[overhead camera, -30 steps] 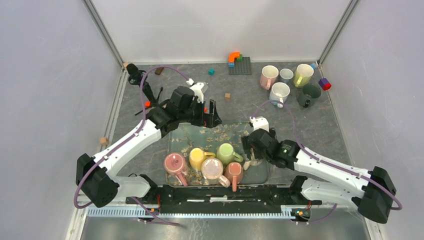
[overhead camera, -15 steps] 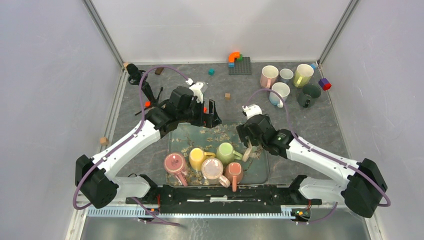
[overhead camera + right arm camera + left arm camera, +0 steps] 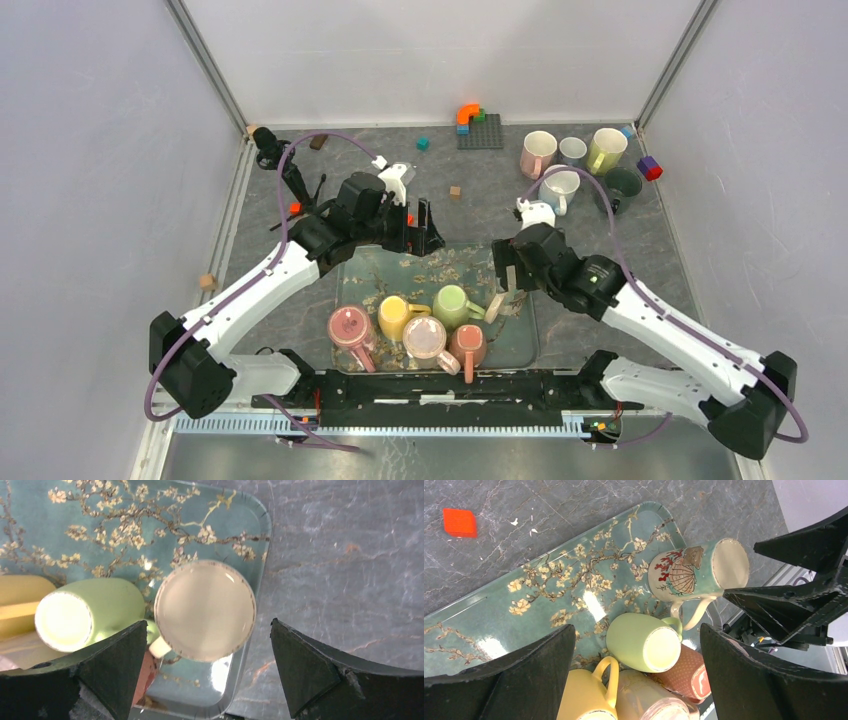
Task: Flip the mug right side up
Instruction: Turn over the cup on the tray.
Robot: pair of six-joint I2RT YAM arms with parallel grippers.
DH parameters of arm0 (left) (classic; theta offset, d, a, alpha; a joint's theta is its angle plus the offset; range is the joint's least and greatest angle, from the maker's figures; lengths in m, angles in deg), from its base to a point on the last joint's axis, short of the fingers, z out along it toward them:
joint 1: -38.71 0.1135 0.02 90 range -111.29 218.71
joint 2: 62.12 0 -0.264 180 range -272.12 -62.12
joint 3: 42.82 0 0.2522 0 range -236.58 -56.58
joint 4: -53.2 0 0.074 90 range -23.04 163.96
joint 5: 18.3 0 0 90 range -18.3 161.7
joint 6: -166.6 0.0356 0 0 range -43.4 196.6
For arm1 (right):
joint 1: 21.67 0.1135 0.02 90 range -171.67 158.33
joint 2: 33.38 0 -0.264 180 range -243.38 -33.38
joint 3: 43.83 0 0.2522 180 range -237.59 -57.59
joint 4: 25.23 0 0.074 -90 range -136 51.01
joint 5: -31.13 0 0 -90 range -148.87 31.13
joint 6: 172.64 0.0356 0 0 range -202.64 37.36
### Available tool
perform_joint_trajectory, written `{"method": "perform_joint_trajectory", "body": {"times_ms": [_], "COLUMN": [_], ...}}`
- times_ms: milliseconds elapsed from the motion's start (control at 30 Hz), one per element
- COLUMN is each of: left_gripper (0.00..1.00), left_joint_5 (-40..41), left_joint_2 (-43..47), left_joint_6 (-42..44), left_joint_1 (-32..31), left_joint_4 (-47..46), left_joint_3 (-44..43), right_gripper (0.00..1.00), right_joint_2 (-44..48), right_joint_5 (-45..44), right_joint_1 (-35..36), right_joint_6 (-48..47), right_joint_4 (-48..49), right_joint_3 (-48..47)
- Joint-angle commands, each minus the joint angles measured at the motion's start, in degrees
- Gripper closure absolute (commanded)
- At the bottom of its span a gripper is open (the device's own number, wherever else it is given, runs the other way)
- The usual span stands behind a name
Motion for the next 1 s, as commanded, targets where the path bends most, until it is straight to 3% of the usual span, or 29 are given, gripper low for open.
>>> {"method": "perform_joint_trajectory", "body": {"times_ms": [0, 233, 467, 767, 967], "left_gripper": [0.0, 0.0, 0.0, 0.0, 0.0], "left_joint_5": [-1.8, -1.7, -1.7, -1.3, -1.4], "left_joint_2": [1.3, 0.9, 0.6, 0.7, 0.8], "left_joint_6": [2.0, 2.3, 1.9, 2.2, 2.0], "left_joint_1": [0.3, 0.5, 0.5, 0.6, 0.6], "left_joint_4": [-2.6, -2.6, -2.7, -2.3, -2.4], "left_joint_3": [0.0, -0.3, 0.0, 0.4, 0.5], "right_gripper": [0.02, 0.02, 0.02, 0.03, 0.09], "right_joint_2": [4.2, 8.3, 10.6, 10.3, 7.0], "right_joint_5": [3.8, 6.6, 14.3, 9.5, 5.8], "right_joint_1": [-0.1, -0.1, 0.9, 1.9, 1.9], "right_joint_6": [6.9, 9.4, 14.9, 22.6, 25.6], "right_joint_4": [-6.6, -9.9, 1.7, 11.8, 16.1], "right_joint_3": [-1.2, 1.0, 10.9, 17.3, 18.9]}}
